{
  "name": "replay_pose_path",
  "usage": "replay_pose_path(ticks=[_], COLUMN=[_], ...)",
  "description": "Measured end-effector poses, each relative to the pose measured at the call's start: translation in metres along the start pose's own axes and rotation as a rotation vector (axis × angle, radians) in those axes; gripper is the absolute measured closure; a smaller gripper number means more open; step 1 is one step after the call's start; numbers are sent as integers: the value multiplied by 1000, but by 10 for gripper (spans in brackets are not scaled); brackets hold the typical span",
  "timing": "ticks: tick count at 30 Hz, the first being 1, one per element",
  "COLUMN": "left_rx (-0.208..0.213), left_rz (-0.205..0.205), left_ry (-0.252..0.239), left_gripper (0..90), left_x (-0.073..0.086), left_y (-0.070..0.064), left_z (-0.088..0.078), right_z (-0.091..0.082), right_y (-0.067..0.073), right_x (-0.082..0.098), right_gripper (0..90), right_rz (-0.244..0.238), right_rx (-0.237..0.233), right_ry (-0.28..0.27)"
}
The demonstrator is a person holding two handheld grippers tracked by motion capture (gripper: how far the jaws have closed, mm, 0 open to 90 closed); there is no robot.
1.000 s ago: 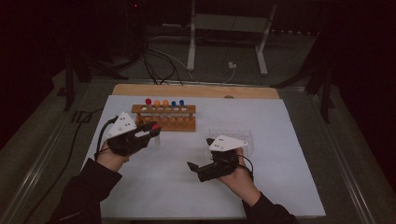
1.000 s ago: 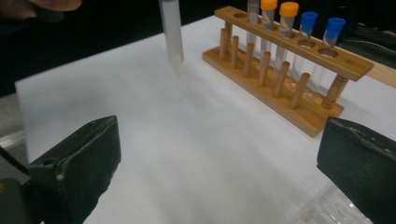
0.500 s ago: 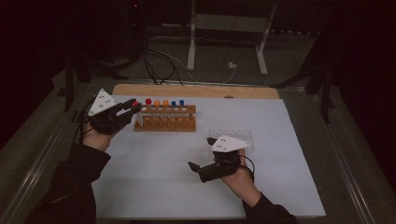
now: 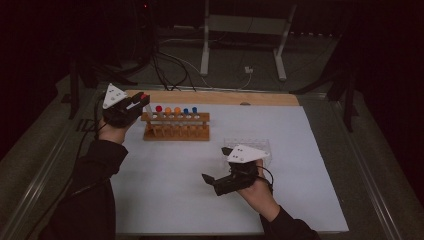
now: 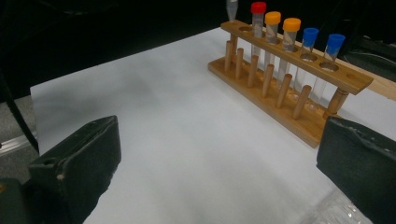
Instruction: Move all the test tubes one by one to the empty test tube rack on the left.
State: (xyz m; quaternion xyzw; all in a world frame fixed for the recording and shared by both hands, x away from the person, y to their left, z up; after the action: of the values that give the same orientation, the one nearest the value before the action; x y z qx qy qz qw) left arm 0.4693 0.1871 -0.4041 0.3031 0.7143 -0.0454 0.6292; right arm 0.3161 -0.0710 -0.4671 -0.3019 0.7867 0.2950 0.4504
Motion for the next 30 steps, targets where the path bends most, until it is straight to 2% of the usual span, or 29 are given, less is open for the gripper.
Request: replay_pose_path(ticks=[3,5,6,7,8,10,12,13,15,17,18,24,30], left_rx=[-33,-37,-56,-56,-47,-57,-54,-63,-52,-58,-48,-43,-36], left_rz=[-6,-23,-12,-16,-40,-36,-52,-43,-67,-57,-74,-88,-86], left_ry=[-5,-13,-6,-16,-17,-2,8,16,20,46,50,118,164], left_gripper=[720,721,721,721,721,721,720,721,720,720,720,720,720], left_x=[5,8,10,12,13,18,24,27,32,38,40,53,60], left_y=[4,6,7,8,8,7,5,4,2,2,1,-3,-7], left_z=[8,12,14,15,18,21,24,26,28,31,33,42,48], right_z=[0,0,0,0,0,0,0,0,0,1,1,1,0], right_y=[0,-1,-1,-1,-1,-2,-2,-2,-2,-1,-1,-1,-1], right_x=[0,0,1,1,1,1,1,1,2,2,3,3,2], right_gripper=[0,0,0,0,0,0,0,0,0,0,0,0,0], right_rz=[4,3,1,1,3,2,4,3,2,3,-1,-4,-3], right_rx=[-3,-6,-5,-3,-6,-4,-5,-6,-4,-5,-6,-6,-5], right_ry=[0,0,-1,1,0,2,1,2,3,8,10,11,11])
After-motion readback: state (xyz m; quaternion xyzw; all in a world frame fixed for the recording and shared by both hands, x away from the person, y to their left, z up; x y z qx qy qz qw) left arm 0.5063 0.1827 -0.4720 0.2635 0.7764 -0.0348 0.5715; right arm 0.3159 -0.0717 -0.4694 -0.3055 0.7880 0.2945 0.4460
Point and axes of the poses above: each handheld gripper's, and its own axes: z roughly forward along the jaws, x roughly out of its underside, y roughly to its left, the point moved 8 cm from there along z, roughly forward along the jaws, and after that the axes turned 14 degrees about z, right-handed, at the moved point
